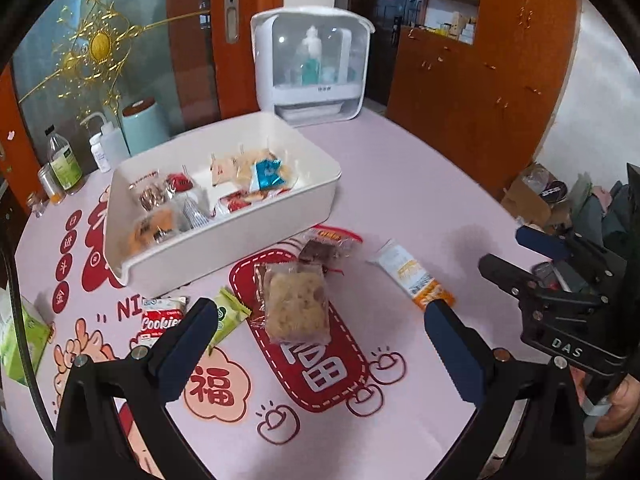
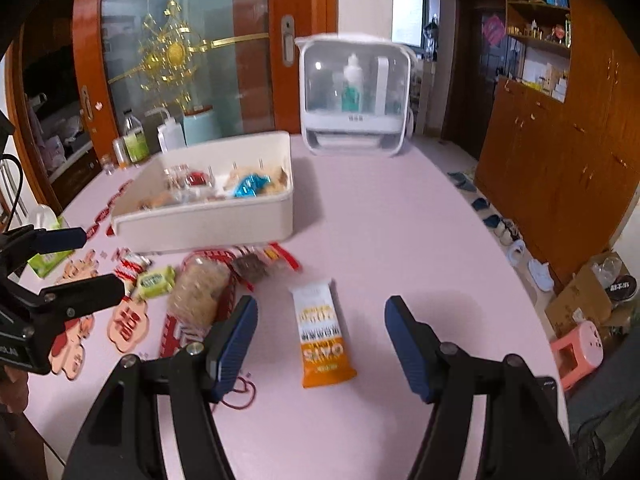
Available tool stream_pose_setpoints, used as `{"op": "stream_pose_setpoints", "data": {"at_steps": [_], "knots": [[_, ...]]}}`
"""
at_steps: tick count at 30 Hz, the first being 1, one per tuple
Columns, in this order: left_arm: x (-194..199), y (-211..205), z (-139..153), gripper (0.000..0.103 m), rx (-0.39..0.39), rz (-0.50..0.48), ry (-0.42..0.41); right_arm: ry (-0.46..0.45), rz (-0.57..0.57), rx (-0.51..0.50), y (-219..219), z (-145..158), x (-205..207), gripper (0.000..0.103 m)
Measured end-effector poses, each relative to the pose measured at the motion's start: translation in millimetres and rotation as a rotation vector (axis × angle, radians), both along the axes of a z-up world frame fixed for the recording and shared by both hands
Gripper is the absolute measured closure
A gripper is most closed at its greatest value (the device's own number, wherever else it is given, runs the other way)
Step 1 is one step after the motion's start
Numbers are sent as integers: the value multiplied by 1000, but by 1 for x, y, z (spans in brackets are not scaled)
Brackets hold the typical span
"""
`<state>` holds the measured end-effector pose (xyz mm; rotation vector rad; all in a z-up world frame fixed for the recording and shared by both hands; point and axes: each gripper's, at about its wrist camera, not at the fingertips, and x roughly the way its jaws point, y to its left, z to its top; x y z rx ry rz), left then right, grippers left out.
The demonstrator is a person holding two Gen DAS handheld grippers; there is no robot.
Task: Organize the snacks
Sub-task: 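Move both grippers back toward the remaining snacks, then grasp the clear puffed-snack bag with the left gripper while the right grasps the OATS bar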
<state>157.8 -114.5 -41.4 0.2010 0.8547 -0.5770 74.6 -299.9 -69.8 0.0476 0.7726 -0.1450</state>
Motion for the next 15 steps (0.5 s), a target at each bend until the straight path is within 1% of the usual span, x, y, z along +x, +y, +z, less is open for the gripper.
{"op": "stream_pose_setpoints", "data": {"at_steps": [3,7,8,9,12,15], "knots": [[8,-6,-26,0,10,17,18,46,1,7,-2,-28,8,36],[22,-13,-61,1,58,57,29,106,0,24,-7,-58,20,36],[27,-14,-69,1,60,71,43,117,0,34,-8,-65,23,36],[34,-15,-78,1,51,82,75,127,1,41,-10,-71,26,36],[53,-14,-101,1,34,135,152,142,4,30,-10,-86,35,36],[64,-16,-114,1,44,171,175,159,2,51,-15,-98,43,36]]}}
